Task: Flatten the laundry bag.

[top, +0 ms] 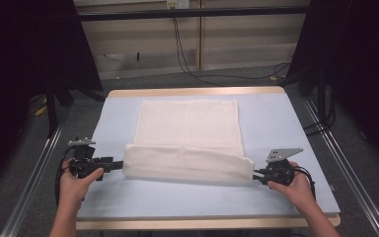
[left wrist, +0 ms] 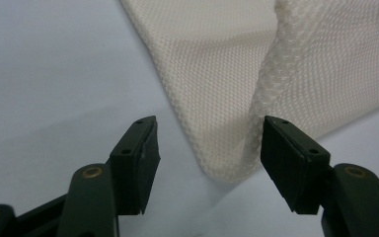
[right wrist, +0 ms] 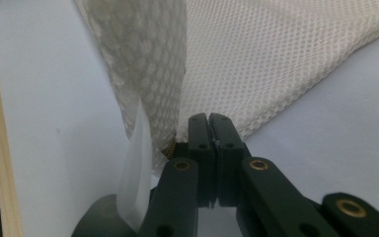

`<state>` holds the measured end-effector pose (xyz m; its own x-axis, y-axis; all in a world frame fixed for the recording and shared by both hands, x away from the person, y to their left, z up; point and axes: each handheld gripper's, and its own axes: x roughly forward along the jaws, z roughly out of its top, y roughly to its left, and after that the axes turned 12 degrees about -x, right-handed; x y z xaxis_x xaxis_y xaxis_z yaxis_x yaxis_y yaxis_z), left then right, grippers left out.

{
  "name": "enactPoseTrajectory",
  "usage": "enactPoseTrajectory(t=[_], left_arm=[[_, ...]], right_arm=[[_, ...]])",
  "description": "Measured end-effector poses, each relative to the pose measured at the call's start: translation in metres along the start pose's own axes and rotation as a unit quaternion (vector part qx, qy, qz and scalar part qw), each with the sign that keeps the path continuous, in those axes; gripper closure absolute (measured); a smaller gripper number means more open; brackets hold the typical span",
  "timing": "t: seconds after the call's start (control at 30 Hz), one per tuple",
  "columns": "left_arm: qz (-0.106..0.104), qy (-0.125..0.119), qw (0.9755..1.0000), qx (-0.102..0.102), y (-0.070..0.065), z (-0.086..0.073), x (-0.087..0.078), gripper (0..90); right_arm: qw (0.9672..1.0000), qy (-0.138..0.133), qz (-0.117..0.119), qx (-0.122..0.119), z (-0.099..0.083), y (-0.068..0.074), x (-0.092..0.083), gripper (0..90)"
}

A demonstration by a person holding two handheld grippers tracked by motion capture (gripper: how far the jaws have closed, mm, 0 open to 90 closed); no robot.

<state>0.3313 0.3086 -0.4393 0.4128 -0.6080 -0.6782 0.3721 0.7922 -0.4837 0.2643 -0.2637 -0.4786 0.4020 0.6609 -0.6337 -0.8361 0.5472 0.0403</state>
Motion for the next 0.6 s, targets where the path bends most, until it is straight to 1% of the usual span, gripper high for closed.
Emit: enactPoseTrajectory(t=[0.03, 0.07, 0.1, 0.13, 0.2, 0.3, 0.37, 0.4, 0.43, 0.5, 0.6], left_arm=[[0.012, -0.006, 0.9999, -0.001, 0.002, -0.001, -0.003, 39.6], [0.016, -0.003, 0.9999, 0.002, 0.004, -0.001, -0.004, 39.7], [0.016, -0.003, 0.9999, 0.002, 0.004, -0.001, -0.004, 39.6], [0.018, -0.005, 0.9998, -0.006, 0.005, -0.002, -0.004, 39.5], [0.022, -0.001, 0.9997, -0.002, 0.006, -0.002, -0.003, 39.4], [0.023, 0.007, 0.9997, 0.002, 0.003, -0.002, 0.005, 36.7], [0.027, 0.017, 0.9994, 0.011, 0.001, -0.002, 0.01, 35.0], [0.028, 0.018, 0.9993, 0.016, 0.0, -0.003, 0.012, 34.5], [0.028, 0.018, 0.9993, 0.016, 0.0, -0.003, 0.012, 33.8], [0.03, 0.026, 0.999, 0.022, -0.002, -0.004, 0.018, 33.8], [0.037, 0.03, 0.9986, 0.025, -0.004, -0.006, 0.024, 33.7]], right_arm=[[1.0, 0.001, 0.0, 0.001, 0.0, 0.0, 0.0, 88.8], [1.0, 0.001, 0.0, 0.001, 0.0, 0.0, 0.0, 88.7], [1.0, 0.001, 0.0, 0.001, 0.0, 0.0, 0.0, 88.7], [1.0, 0.006, -0.001, -0.002, -0.001, 0.0, 0.001, 88.6], [1.0, 0.007, -0.001, -0.001, -0.001, 0.001, 0.002, 88.4], [0.9999, 0.011, -0.003, -0.001, -0.001, 0.002, 0.003, 86.6], [0.9999, 0.012, -0.004, -0.002, -0.001, 0.003, 0.003, 85.0], [0.9999, 0.011, -0.007, -0.001, -0.001, 0.003, 0.003, 83.4], [0.9999, 0.01, -0.009, 0.003, 0.0, 0.003, 0.003, 81.6], [0.9998, 0.01, -0.016, 0.011, 0.0, 0.004, 0.001, 76.7], [0.9991, 0.005, -0.034, 0.026, 0.001, 0.006, 0.0, 69.4]])
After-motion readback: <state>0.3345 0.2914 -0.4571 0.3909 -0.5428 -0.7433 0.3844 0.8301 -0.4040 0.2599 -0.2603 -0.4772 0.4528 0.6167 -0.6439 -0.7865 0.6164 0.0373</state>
